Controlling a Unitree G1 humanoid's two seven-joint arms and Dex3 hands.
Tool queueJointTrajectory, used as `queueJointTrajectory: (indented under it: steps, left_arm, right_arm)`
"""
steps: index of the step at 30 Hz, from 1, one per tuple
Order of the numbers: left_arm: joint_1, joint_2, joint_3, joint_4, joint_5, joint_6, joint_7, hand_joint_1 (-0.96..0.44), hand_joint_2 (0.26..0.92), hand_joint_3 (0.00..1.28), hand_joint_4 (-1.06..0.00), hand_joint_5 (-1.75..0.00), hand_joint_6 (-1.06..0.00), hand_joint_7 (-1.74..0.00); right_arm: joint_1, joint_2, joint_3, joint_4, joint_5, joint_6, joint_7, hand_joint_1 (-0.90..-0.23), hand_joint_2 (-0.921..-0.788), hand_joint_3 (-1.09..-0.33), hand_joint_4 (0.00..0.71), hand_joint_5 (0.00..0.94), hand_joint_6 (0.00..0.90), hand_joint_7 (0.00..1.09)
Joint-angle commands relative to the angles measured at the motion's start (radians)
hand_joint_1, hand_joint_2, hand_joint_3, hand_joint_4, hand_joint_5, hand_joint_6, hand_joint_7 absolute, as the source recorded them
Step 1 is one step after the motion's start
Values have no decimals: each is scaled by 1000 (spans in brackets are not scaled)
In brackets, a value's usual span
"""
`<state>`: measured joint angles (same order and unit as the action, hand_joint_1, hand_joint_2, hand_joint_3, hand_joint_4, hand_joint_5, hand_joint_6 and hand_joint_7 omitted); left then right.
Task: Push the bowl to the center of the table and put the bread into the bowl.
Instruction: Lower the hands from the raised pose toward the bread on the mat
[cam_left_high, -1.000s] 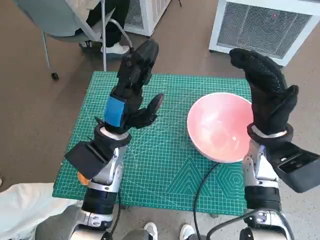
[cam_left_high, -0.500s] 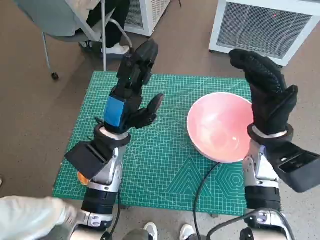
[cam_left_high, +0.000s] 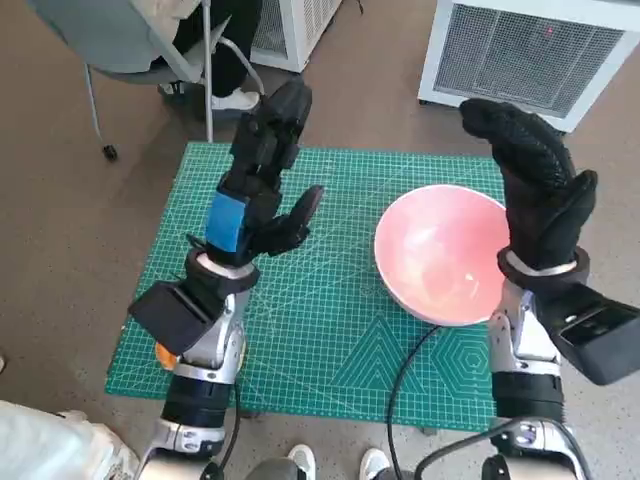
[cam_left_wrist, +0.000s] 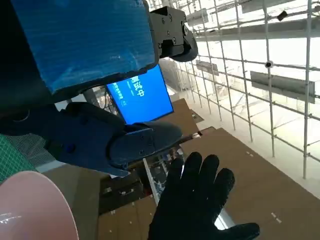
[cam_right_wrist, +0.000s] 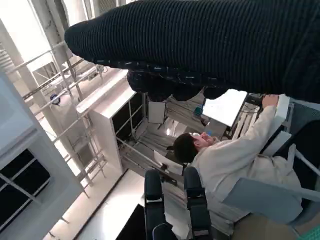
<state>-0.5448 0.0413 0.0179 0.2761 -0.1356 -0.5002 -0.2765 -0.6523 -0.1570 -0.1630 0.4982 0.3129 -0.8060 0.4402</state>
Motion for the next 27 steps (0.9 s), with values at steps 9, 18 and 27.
queueJointTrajectory:
  steps: [9, 18, 27]
  left_arm:
    - [14, -5, 4, -18, -22, 7, -3, -458, 921, 581, -134, -33, 1, -498]
    - [31, -10, 12, -24, -55, 12, -6, -461, 921, 587, -132, -32, 1, -486]
    - [34, -15, 30, 2, -58, -14, 2, -474, 921, 568, -141, -36, 1, -468]
  right_arm:
    - [-10, -95, -115, 219, -49, -89, -66, -593, -921, -758, 329, 0, 343, 54]
    - [-15, -159, -176, 420, -151, -143, -258, -569, -921, -811, 327, 3, 329, 57]
    - [-30, -223, -187, 649, -220, -105, -422, -544, -921, -832, 321, 0, 328, 64]
